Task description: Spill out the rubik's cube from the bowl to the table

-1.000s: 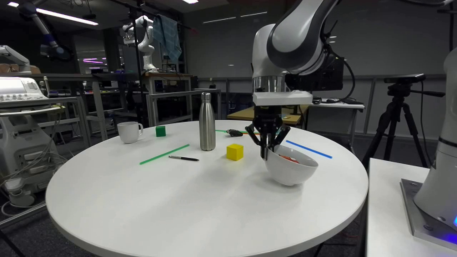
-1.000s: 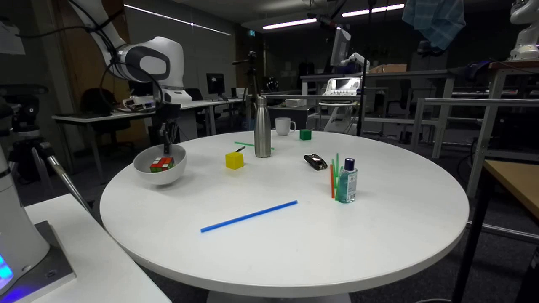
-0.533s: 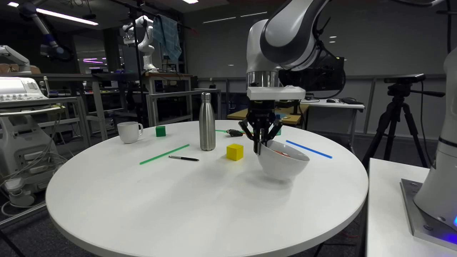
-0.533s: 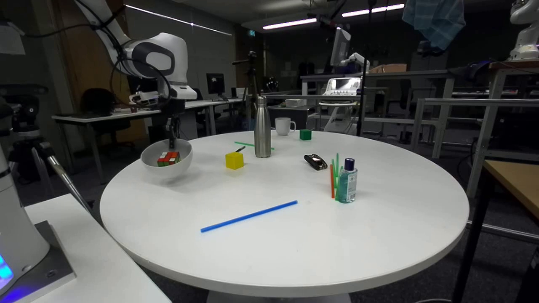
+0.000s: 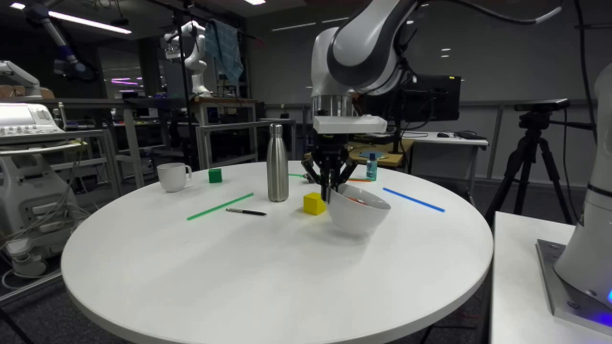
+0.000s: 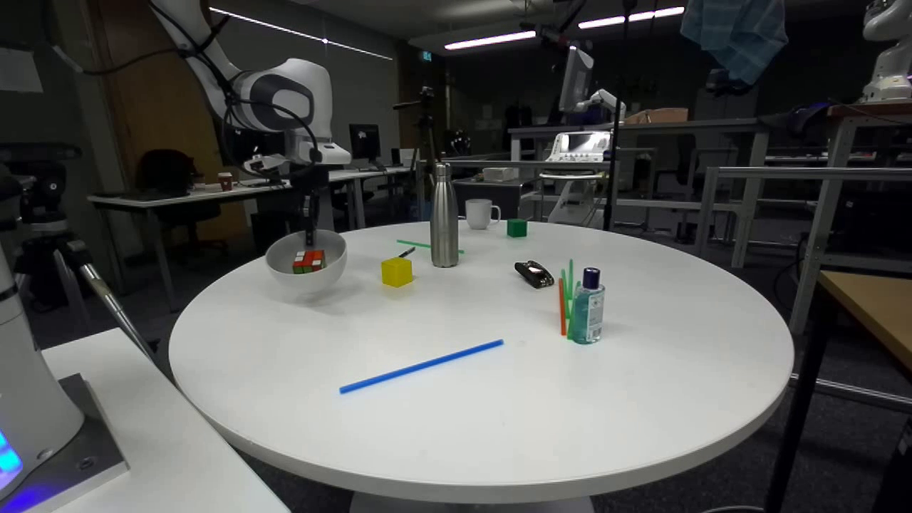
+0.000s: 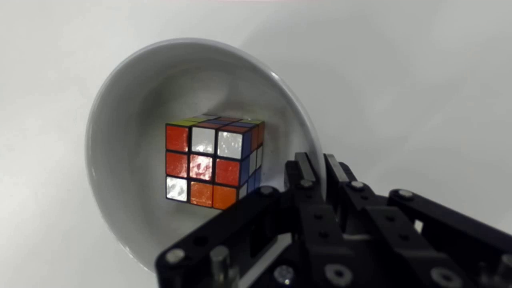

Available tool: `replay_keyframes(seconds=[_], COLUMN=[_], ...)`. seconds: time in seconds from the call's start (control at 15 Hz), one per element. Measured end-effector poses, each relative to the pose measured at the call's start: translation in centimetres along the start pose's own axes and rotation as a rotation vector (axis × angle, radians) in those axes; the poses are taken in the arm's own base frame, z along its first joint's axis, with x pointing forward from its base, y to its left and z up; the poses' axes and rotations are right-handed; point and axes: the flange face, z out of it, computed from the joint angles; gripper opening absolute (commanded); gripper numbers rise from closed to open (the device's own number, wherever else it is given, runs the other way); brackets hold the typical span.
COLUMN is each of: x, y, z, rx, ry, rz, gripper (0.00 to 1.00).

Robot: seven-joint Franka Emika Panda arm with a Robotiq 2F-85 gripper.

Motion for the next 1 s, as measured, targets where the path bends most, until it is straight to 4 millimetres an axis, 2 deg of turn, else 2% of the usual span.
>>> replay_keyframes(seconds=[0.53, 1.0], x=[2.3, 2.8], y=[-2.4, -3.8], z=[0.3, -1.0], rx=[0.019, 0.048], ry=[0.007, 0.027], rz=[-0.052, -0.062], gripper=[0.03, 0.03])
